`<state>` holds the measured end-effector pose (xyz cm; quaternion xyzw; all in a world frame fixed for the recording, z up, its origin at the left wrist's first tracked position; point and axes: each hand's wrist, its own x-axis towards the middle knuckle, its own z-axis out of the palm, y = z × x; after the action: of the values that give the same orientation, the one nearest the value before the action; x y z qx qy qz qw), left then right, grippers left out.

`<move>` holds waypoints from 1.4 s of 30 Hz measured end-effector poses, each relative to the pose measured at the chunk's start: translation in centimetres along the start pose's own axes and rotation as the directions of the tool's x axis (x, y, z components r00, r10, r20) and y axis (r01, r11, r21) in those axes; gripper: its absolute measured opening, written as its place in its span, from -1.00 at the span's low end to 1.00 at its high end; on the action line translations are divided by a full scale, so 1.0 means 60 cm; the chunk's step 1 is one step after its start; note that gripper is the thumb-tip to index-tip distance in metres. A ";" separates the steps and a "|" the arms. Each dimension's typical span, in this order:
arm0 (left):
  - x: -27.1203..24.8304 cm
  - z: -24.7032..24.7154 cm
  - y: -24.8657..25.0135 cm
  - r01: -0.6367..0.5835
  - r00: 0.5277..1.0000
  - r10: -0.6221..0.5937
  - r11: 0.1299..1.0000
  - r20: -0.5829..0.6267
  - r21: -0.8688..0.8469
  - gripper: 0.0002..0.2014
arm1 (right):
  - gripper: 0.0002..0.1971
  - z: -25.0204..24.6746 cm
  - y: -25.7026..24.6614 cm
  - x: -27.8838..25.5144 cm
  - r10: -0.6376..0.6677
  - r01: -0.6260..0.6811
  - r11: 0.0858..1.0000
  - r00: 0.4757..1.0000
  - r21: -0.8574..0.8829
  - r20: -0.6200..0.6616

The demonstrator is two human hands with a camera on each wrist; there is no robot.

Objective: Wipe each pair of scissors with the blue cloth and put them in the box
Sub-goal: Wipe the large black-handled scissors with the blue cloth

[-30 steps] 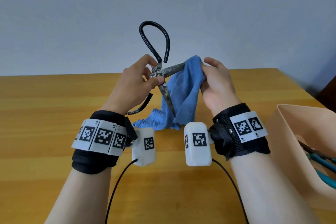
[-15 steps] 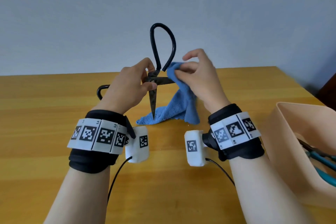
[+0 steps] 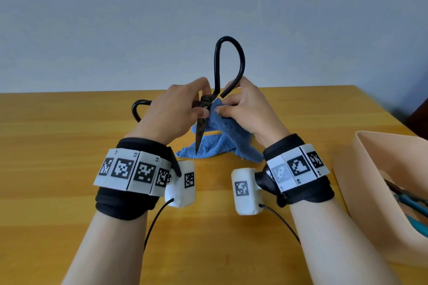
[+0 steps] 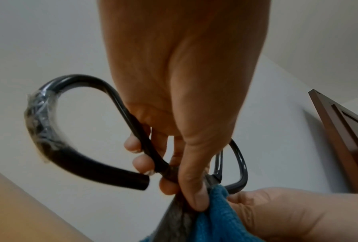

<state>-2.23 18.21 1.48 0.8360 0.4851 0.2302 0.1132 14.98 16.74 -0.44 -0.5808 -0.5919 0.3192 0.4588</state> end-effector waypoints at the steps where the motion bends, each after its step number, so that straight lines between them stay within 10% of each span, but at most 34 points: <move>1: -0.001 0.000 -0.002 -0.005 1.000 0.005 1.000 -0.004 -0.020 -0.76 | -0.52 -0.001 -0.001 0.000 -0.012 0.012 1.000 1.000 -0.001 0.005; 27: -0.014 -0.035 -0.032 0.060 0.996 -0.066 0.993 -0.054 -0.105 -0.78 | -0.72 -0.016 -0.002 0.000 -0.103 0.104 0.995 0.994 0.013 -0.034; 37: -0.015 -0.042 -0.044 0.095 0.985 -0.118 0.981 -0.129 -0.167 -0.81 | -0.74 -0.033 0.012 0.009 -0.093 0.142 0.985 0.915 0.097 -0.393; 42: -0.016 -0.046 -0.051 0.097 0.963 -0.167 0.946 -0.211 -0.310 -0.81 | -0.77 -0.034 0.015 0.007 0.050 0.091 0.900 0.950 0.425 -0.310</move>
<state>-6.33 18.80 2.37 0.7418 0.5102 0.3892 0.1947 17.22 16.93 -0.43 -0.5006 -0.4317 0.3419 0.6679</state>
